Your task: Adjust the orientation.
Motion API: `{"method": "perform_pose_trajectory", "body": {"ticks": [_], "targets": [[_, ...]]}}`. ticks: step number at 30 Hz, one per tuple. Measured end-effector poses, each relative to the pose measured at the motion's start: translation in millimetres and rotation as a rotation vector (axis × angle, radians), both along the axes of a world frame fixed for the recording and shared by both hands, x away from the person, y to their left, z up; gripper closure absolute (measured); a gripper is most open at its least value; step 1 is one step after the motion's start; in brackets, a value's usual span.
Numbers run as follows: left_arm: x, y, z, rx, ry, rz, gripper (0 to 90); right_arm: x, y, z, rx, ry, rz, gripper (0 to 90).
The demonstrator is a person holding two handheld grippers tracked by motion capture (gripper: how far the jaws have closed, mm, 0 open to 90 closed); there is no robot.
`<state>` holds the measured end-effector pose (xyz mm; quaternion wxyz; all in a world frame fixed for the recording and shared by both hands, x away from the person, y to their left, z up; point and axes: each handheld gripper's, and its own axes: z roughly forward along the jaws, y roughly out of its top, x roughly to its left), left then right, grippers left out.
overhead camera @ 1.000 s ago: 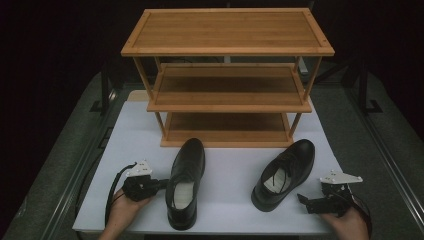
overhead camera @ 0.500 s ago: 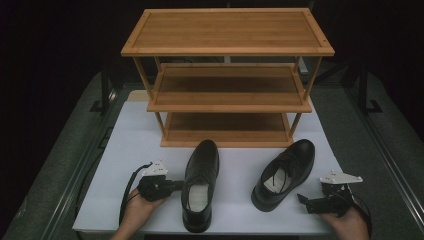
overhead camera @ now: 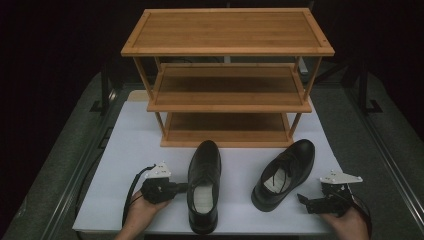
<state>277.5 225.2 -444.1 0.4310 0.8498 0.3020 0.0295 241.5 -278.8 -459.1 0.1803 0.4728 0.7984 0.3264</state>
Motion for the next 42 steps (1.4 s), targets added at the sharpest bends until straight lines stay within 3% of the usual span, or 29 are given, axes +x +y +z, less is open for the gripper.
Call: {"method": "perform_pose_trajectory", "body": {"ticks": [6,11,18,20,22,26,29,36,39,42], "targets": [[-0.8,-1.8,0.7,0.006,-0.008,-0.021,90.0,0.0,0.0,0.0,0.0,-0.001,0.0,0.0],[-0.7,5.6,5.3,0.035,-0.045,-0.004,89.8,-0.1,-0.2,-0.1,0.0,-0.002,0.001,0.0],[0.9,30.0,11.4,0.104,-0.083,0.057,57.9,-0.1,-0.1,-0.1,0.0,-0.002,0.001,0.0],[0.4,39.2,13.0,0.13,-0.098,0.095,41.3,-0.1,-0.2,-0.1,-0.001,-0.003,0.002,0.0],[-0.1,45.8,13.8,0.135,-0.099,0.113,39.0,-0.1,-0.2,-0.1,-0.001,-0.003,0.001,0.0],[-4.0,61.9,13.2,0.156,-0.094,0.149,22.7,-0.1,-0.3,-0.1,0.0,-0.003,0.001,0.0],[-10.5,74.0,8.5,0.19,-0.098,0.174,16.4,-0.2,-0.1,0.0,0.001,0.0,-0.001,0.0],[-16.8,98.4,0.8,0.206,-0.11,0.229,0.3,-0.2,-0.1,0.0,0.001,0.0,-0.001,0.0],[-15.5,101.6,-3.6,0.228,-0.124,0.231,0.0,-0.2,-0.1,0.0,0.001,0.0,-0.001,0.0],[-13.2,102.1,-6.0,0.239,-0.104,0.244,0.0,-0.3,0.0,0.0,0.0,0.001,-0.001,0.0]]}}
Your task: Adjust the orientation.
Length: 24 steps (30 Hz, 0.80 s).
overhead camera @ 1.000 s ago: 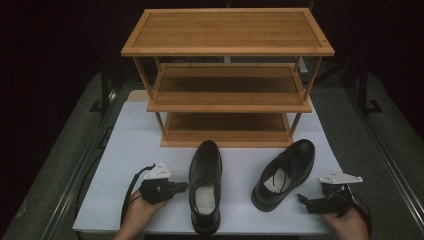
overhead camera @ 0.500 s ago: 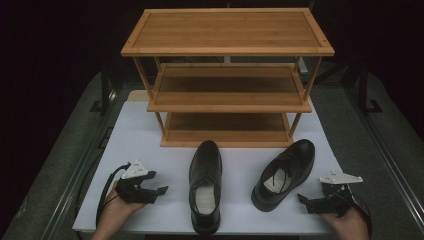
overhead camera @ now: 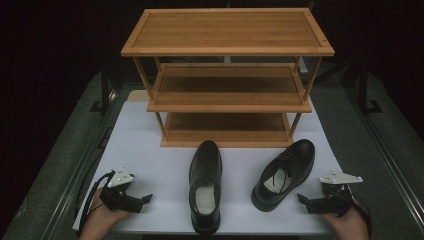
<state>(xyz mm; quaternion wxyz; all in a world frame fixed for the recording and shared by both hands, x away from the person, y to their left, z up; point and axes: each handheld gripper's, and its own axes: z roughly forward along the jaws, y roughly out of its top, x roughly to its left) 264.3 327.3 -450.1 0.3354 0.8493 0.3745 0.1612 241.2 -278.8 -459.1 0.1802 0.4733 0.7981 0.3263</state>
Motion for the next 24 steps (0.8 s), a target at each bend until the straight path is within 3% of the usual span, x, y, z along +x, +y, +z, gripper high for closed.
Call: {"method": "perform_pose_trajectory", "body": {"ticks": [11,14,21,24], "targets": [[0.3,-0.1,-1.0,-0.004,0.002,0.007,0.0,0.6,0.0,0.6,0.0,0.005,0.002,0.0],[0.2,0.0,-1.1,-0.004,0.001,0.006,0.0,1.1,-3.8,2.0,0.033,0.01,0.005,0.0],[0.1,-0.6,-1.1,-0.001,0.001,0.007,0.0,-1.5,-18.3,10.2,0.04,-0.021,-0.037,16.0],[0.0,-0.6,-1.1,0.0,0.001,0.006,0.0,1.0,-26.0,17.4,0.063,-0.033,-0.068,33.8]]}}
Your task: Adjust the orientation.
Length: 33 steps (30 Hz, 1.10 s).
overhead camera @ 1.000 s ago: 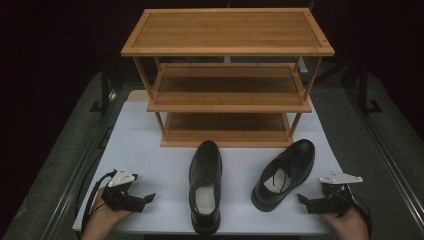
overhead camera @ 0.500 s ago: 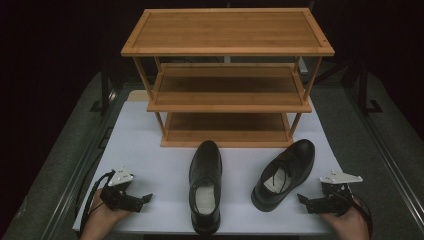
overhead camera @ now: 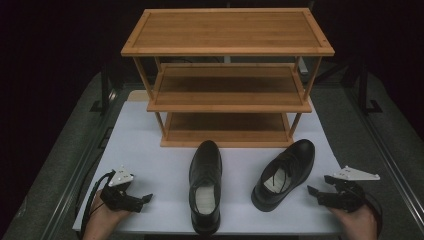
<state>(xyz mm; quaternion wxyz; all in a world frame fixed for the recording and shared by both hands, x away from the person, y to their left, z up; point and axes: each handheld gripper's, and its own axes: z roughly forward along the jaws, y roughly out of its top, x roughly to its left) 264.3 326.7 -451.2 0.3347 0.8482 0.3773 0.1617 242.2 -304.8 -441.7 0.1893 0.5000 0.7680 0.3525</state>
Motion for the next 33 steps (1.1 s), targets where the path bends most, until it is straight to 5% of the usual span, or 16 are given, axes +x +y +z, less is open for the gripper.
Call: {"method": "perform_pose_trajectory", "body": {"ticks": [4,9,27,33], "targets": [[0.2,0.0,0.0,-0.001,0.001,0.0,0.0,8.1,-8.6,12.9,-0.005,-0.016,-0.027,64.2],[0.1,0.4,0.0,-0.001,0.003,-0.001,0.0,32.3,-14.6,20.3,-0.004,-0.021,-0.017,89.6],[0.4,0.4,-0.4,-0.007,0.003,0.001,0.0,124.6,-20.3,39.3,0.011,-0.071,-0.02,89.9],[0.3,0.5,-0.4,-0.007,0.003,0.001,0.0,144.2,-17.0,33.5,0.024,-0.038,0.004,90.0]]}}
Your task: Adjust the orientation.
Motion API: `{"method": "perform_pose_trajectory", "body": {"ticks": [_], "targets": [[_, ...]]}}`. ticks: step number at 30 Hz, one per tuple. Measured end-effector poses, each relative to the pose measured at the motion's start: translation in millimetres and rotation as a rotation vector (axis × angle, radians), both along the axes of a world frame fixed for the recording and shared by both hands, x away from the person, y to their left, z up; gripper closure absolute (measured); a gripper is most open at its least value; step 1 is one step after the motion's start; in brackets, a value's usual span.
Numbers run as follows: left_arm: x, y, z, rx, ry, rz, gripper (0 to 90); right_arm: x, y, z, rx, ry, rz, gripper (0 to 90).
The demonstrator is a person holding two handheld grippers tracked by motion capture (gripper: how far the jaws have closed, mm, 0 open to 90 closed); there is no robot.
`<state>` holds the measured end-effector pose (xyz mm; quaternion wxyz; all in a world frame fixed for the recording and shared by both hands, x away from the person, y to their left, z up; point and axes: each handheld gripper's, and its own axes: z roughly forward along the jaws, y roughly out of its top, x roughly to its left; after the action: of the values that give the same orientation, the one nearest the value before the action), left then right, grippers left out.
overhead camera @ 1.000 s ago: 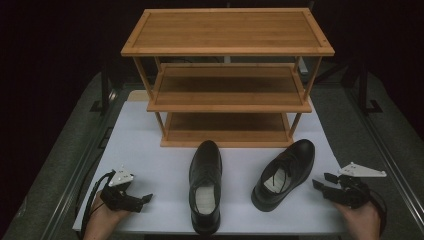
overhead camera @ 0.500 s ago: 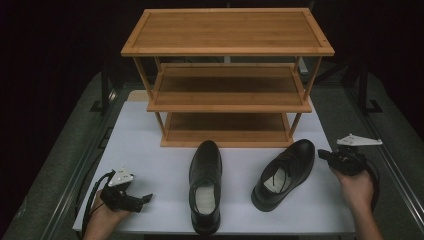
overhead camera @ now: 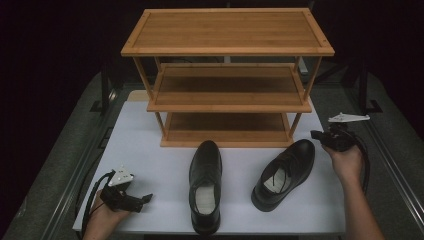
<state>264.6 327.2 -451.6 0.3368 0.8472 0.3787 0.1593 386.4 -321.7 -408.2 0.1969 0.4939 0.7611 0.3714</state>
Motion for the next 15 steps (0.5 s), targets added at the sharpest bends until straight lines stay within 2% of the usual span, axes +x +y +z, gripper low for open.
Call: {"method": "perform_pose_trajectory", "body": {"ticks": [5,11,15], "targets": [[0.0,0.0,0.0,0.0,0.0,0.0,0.0,3.9,1.9,-9.4,-0.006,0.027,0.012,90.0],[0.1,0.1,0.0,0.002,0.001,-0.001,0.0,1.1,-0.8,-10.6,0.04,0.017,0.009,90.0],[0.2,0.1,0.0,0.002,0.001,-0.001,0.0,-0.4,-1.1,-11.5,0.046,0.009,0.009,90.0]]}}
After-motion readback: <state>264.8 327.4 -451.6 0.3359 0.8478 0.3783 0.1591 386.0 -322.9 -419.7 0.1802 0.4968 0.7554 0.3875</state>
